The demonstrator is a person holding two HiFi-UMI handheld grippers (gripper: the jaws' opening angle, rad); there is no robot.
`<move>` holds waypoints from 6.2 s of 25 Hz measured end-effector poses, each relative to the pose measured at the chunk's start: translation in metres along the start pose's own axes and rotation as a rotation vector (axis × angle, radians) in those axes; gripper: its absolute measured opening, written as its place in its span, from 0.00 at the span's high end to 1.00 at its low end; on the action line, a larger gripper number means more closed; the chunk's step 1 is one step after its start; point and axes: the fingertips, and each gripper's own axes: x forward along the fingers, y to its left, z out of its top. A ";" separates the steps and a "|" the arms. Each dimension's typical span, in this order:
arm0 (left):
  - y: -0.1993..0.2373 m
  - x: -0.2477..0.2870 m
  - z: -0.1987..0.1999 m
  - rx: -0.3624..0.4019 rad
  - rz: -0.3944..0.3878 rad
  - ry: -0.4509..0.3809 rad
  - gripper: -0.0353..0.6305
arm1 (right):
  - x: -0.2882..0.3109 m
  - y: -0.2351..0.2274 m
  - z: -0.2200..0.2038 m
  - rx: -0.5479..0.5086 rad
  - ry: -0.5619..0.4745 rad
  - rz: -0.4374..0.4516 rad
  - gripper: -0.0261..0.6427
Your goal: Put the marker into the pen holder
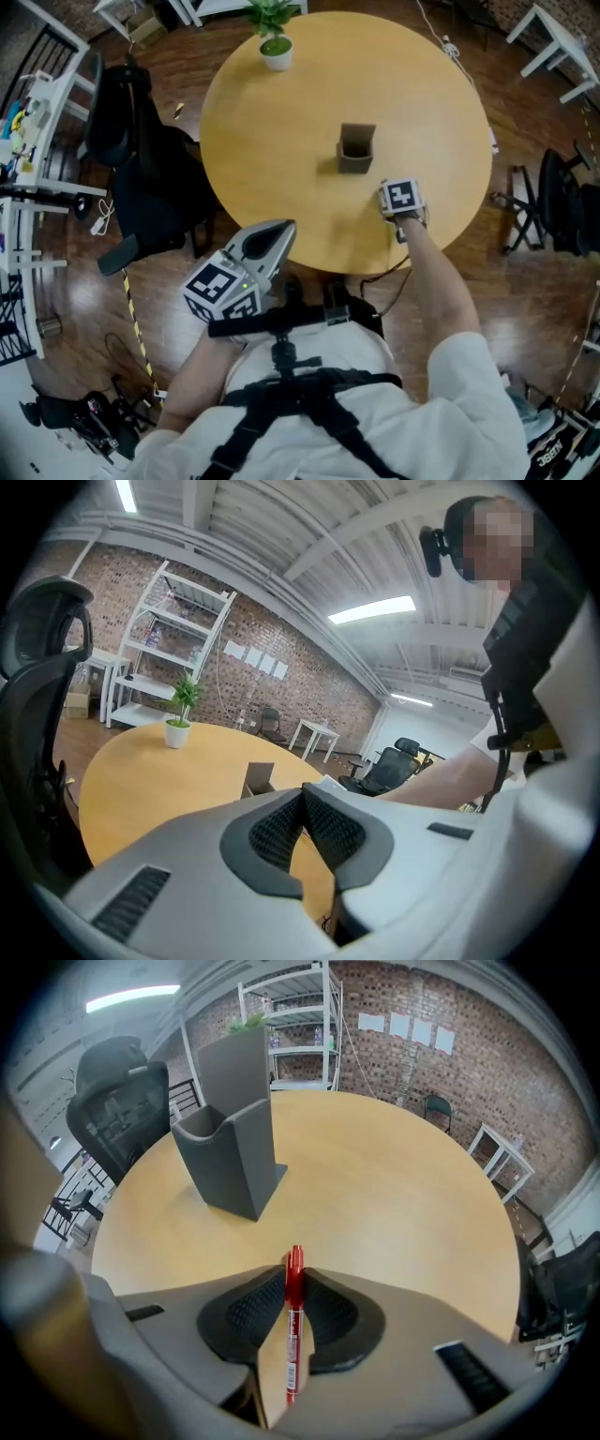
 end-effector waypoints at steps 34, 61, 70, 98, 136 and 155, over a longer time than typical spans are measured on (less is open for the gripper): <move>0.010 0.012 0.003 -0.012 0.007 0.020 0.95 | -0.131 0.049 0.184 0.151 -0.741 0.242 0.85; 0.015 0.009 0.003 -0.025 0.014 0.015 0.95 | -0.104 0.049 0.178 0.110 -0.719 0.036 0.81; 0.013 0.018 0.007 -0.018 -0.033 0.010 0.95 | -0.122 0.050 0.167 0.110 -0.718 0.030 0.79; 0.000 0.015 0.017 -0.003 -0.156 0.021 0.95 | -0.192 0.077 0.120 0.119 -0.722 -0.033 0.79; -0.040 -0.073 -0.025 0.025 -0.282 0.040 0.95 | -0.303 0.169 -0.018 0.254 -0.705 -0.104 0.86; -0.141 -0.089 -0.067 0.020 -0.172 -0.017 0.95 | -0.356 0.161 -0.115 0.169 -0.694 0.018 0.86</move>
